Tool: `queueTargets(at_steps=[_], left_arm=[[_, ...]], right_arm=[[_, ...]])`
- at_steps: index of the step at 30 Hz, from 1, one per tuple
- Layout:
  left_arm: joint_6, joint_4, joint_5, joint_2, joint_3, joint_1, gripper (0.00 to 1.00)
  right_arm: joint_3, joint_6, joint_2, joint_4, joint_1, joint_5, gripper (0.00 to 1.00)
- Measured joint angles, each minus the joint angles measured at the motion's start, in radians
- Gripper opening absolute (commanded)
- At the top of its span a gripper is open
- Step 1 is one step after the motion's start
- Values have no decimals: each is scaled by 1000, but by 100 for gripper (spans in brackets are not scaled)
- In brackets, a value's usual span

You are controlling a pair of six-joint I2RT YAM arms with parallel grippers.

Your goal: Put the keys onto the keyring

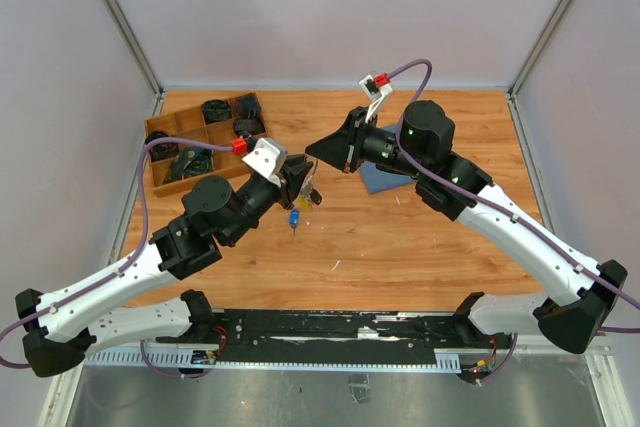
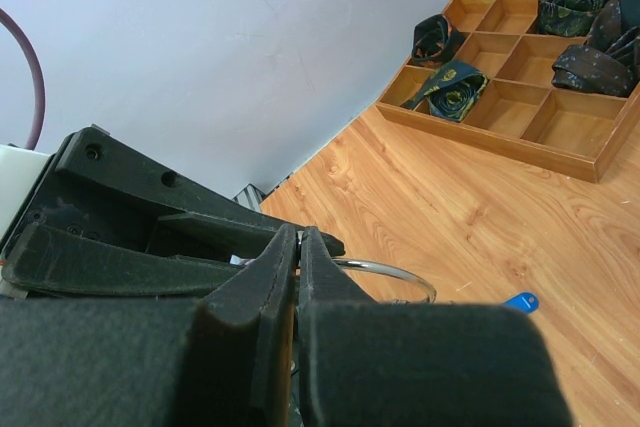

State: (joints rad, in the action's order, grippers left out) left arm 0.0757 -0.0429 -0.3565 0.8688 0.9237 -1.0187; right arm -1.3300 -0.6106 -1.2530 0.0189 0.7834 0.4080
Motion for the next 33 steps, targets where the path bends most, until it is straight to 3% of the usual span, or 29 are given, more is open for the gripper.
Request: queueTargets(at_steps=[33], left_arm=[[7, -1, 10, 0, 2, 0, 29]], right_arm=[[4, -14, -5, -3, 0, 11, 1]])
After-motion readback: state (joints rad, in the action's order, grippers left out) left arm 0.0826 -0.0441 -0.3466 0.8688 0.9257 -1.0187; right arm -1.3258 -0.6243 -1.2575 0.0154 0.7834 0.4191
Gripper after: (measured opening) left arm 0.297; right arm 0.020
